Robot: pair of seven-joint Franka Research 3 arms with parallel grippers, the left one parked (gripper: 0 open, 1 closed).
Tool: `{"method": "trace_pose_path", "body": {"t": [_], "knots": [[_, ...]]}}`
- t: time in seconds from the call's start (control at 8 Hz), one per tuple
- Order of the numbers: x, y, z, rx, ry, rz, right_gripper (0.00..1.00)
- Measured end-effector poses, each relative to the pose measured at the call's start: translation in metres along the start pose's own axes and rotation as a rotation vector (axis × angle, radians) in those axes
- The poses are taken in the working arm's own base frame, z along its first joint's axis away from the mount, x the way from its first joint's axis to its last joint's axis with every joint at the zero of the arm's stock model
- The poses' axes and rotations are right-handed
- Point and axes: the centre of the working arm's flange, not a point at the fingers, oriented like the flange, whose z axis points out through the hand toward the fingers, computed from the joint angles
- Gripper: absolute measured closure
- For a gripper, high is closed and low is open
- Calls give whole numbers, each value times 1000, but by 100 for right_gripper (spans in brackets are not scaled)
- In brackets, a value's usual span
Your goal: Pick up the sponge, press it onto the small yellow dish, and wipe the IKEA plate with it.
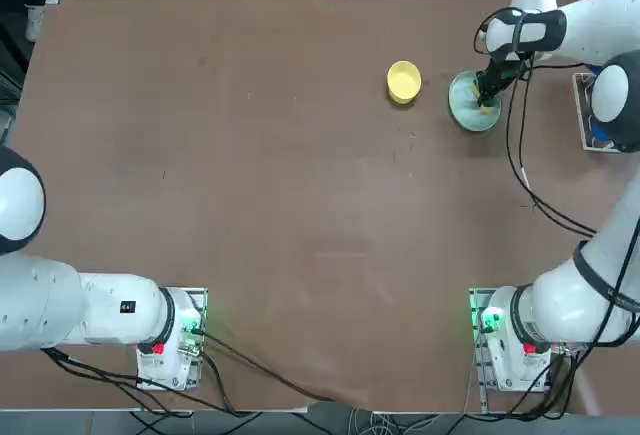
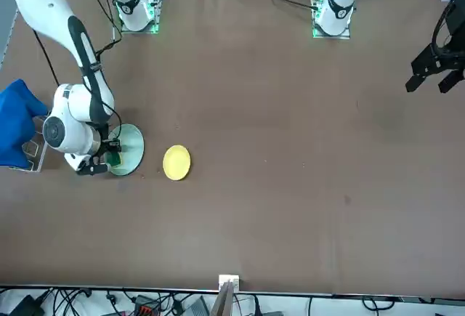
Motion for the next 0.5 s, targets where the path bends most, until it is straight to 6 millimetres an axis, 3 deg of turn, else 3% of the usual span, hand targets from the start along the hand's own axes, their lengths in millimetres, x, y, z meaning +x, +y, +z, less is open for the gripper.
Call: {"method": "trace_pose_path", "body": {"t": [0.5], "knots": [[10, -53, -2, 26, 25, -37, 87]]}}
